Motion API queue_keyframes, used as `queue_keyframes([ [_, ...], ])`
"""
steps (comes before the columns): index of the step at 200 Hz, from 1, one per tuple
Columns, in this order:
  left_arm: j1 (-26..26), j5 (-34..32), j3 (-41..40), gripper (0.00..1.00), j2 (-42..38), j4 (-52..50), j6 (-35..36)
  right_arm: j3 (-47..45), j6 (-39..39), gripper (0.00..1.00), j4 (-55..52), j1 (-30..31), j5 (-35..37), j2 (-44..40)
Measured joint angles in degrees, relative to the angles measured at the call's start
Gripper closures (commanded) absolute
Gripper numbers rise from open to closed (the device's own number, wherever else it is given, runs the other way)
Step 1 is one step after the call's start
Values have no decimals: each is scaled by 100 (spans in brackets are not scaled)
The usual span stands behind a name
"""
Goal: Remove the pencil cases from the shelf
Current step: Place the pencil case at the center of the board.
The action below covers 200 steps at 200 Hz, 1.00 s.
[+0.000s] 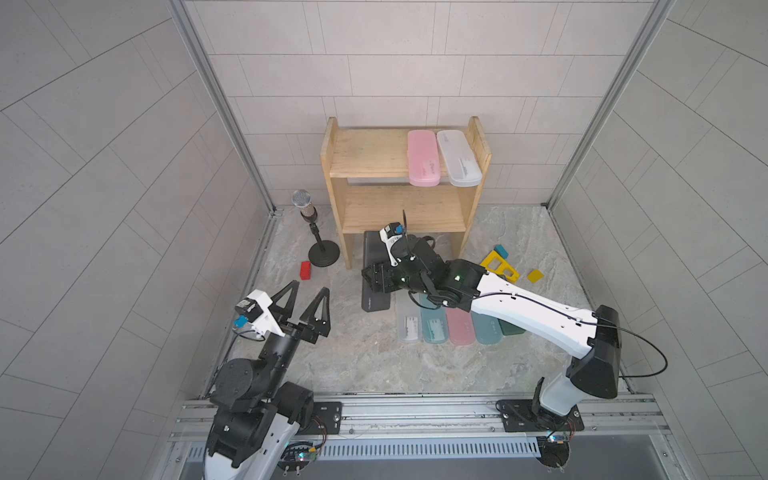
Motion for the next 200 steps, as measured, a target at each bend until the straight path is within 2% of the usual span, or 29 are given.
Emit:
queue_keyframes([
  [37,0,-323,323,0,369,-568,7,-415,68,41,-267,-85,-221,308],
  [122,0,-442,306,0,599,-909,-103,470,236,39,-501,-55,-592,2140],
  [200,0,-442,181,0,590,-940,-129,610,369,27,-538,-111,-511,2623],
])
